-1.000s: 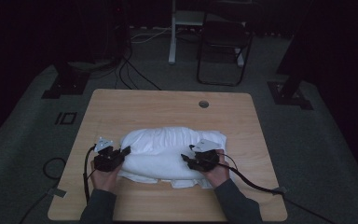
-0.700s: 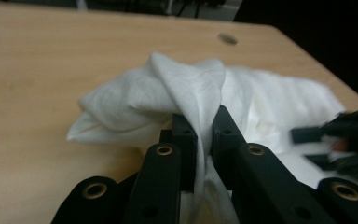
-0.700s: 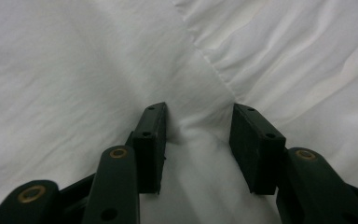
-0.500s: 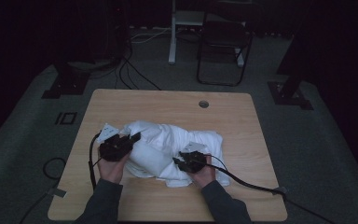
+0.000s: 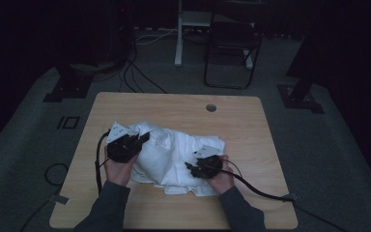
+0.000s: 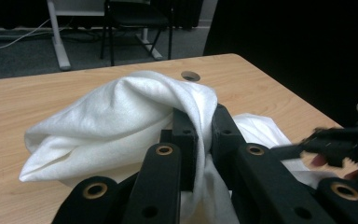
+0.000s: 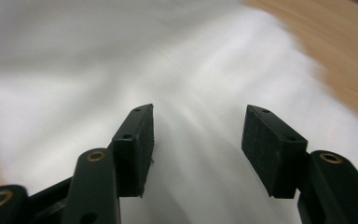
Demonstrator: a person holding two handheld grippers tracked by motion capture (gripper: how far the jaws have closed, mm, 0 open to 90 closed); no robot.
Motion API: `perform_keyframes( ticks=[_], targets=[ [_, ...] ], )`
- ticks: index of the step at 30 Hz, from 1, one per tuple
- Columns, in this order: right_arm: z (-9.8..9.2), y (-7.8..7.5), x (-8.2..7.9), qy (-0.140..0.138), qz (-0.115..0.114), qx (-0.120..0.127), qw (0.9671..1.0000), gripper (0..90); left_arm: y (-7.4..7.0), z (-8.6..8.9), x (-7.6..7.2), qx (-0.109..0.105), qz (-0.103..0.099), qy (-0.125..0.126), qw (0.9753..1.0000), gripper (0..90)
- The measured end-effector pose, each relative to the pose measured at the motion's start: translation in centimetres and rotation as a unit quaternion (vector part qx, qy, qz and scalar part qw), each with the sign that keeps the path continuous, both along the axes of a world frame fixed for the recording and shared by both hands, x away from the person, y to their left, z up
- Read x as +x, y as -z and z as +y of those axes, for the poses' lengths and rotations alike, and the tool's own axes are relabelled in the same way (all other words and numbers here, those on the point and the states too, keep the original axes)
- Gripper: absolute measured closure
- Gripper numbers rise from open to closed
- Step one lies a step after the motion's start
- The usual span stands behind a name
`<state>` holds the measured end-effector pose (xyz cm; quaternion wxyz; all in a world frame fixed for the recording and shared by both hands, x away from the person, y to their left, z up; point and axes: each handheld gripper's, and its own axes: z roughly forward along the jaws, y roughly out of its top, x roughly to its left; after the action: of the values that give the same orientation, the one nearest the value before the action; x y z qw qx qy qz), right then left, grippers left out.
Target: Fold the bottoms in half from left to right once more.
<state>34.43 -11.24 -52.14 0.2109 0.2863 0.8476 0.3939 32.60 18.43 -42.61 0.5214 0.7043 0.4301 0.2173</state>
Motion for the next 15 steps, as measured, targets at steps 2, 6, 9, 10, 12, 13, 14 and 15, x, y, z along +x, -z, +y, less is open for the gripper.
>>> perform_keyframes(
  ticks=[2,6,9,10,12,13,14,15],
  targets=[
    [-1.5,0.5,0.3,0.024,0.013,-0.013,0.9995,40.5,-0.1,-0.1,0.0,-0.001,-0.001,0.001,1.0000,83.9],
    [-1.2,2.8,1.3,0.029,0.054,-0.020,0.9979,41.5,-0.6,-1.1,-0.2,0.003,-0.008,0.011,0.9999,83.9],
    [0.1,3.0,1.8,0.027,0.058,-0.005,0.9979,43.5,-1.1,-1.7,-0.1,0.009,-0.014,0.016,0.9997,83.8],
    [0.7,3.1,1.9,0.024,0.059,0.000,0.9980,44.5,-1.2,-1.9,-0.1,0.011,-0.015,0.016,0.9997,83.8],
    [2.0,3.2,2.2,0.015,0.063,0.009,0.9979,44.8,-1.3,-2.2,0.0,0.015,-0.017,0.018,0.9996,83.8],
    [2.6,3.3,2.3,0.009,0.066,0.012,0.9977,44.8,-1.4,-2.5,0.0,0.021,-0.017,0.018,0.9995,83.8],
    [3.4,3.3,2.4,-0.006,0.067,0.014,0.9976,44.6,-1.3,-2.8,0.0,0.028,-0.018,0.019,0.9993,83.8],
    [3.4,3.3,2.4,-0.006,0.067,0.014,0.9976,44.6,-1.3,-2.8,0.0,0.028,-0.018,0.019,0.9993,83.7]
  ],
)
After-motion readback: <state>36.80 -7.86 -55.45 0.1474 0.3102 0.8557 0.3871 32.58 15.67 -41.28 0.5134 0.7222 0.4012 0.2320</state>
